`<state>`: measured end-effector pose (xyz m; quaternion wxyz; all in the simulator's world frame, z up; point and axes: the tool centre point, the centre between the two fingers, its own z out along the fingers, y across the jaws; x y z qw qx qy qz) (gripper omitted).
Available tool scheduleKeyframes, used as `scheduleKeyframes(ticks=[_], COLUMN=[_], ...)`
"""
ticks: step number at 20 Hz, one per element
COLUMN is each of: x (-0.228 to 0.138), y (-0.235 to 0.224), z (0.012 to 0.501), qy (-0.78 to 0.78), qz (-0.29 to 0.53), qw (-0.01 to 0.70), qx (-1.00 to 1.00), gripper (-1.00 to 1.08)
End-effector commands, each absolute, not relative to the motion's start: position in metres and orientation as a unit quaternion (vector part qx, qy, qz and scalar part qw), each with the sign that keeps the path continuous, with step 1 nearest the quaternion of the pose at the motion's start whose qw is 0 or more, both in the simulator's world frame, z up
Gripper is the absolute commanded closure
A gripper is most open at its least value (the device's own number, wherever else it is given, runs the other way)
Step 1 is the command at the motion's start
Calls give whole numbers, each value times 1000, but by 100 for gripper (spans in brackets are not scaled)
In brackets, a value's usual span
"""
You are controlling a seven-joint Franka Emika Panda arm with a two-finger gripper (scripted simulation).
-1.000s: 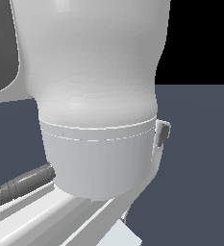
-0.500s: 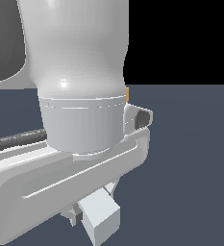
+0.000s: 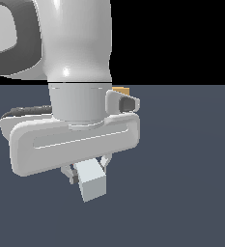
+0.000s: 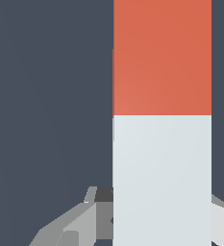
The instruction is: Insert the peg into the horizontal hole in a box.
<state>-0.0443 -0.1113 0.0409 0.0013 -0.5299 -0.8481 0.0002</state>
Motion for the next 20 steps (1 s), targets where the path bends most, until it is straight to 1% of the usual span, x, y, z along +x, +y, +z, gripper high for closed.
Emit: scheduleKeyframes(ticks=[1,11,20], x=[-46,-46,-42], y=[-98,-48,-24], z=[45,55,61], qy=[-834,-782,-754], qz=[0,0,0], qw=[0,0,0], qx=[-551,-623,-656], gripper=[108,108,108])
